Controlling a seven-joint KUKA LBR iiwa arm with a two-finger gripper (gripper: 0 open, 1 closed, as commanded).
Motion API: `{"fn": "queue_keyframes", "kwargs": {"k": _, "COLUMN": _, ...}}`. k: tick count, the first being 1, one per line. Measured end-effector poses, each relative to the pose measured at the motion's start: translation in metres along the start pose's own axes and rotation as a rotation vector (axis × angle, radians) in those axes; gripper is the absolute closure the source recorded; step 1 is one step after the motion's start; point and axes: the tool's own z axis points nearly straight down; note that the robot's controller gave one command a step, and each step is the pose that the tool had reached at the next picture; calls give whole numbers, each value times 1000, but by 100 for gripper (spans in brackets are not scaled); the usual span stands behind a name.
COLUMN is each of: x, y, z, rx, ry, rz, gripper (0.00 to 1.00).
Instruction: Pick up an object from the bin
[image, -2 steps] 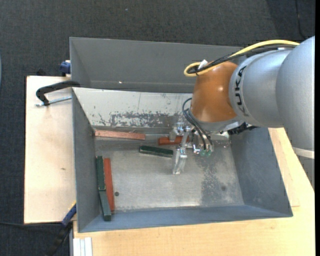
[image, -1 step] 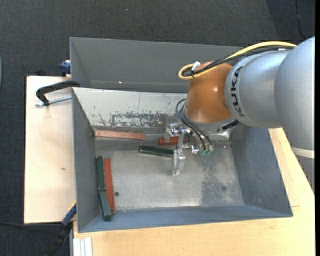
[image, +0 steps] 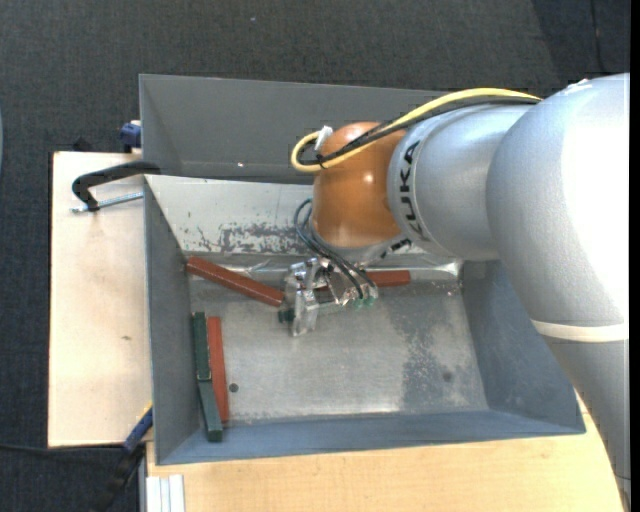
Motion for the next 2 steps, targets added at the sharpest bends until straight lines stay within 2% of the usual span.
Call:
{"fn": "queue_keyframes", "kwargs": {"k": 1, "x": 0, "y": 0, "z": 0, "rx": 0, "ry": 0, "rz": 0, "gripper": 100}}
{"fn": "queue_keyframes", "kwargs": {"k": 2, "x": 35, "y": -18, "z": -160, "rx": -3, "ry": -7, "rz": 66, "gripper": 100}}
